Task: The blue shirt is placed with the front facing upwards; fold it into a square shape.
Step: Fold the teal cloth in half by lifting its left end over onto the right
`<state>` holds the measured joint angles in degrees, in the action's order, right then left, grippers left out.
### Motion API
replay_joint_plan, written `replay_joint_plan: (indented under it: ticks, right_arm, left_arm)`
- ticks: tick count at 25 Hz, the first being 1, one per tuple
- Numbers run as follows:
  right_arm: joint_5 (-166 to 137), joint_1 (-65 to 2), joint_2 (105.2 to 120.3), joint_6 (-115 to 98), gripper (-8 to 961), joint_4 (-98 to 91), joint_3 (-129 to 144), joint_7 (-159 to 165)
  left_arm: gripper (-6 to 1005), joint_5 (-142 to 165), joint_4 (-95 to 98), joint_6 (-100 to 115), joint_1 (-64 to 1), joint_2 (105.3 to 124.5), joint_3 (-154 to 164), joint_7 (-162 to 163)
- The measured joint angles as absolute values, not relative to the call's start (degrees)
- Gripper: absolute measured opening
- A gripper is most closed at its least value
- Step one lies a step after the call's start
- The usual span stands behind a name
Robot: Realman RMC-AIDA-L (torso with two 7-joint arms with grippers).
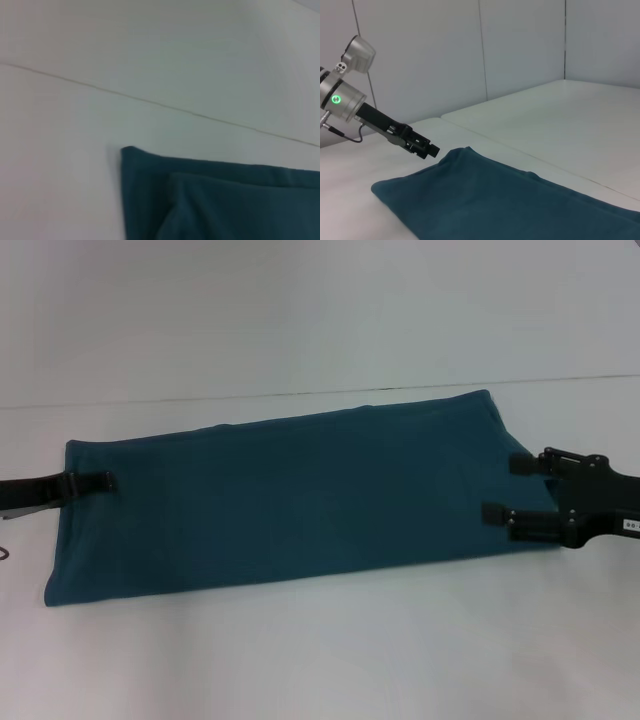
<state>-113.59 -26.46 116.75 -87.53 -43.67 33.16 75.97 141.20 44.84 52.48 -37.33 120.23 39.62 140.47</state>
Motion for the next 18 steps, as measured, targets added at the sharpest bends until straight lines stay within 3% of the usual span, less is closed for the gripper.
replay_joint_plan:
  ticks: [18]
  right_arm:
    - [-113.55, -26.45, 117.33, -87.54, 916, -43.22, 33.22, 75.84]
  left_arm:
    - [843, 142.47, 41.27, 46.66, -37.01, 120.32, 39.71, 140.69]
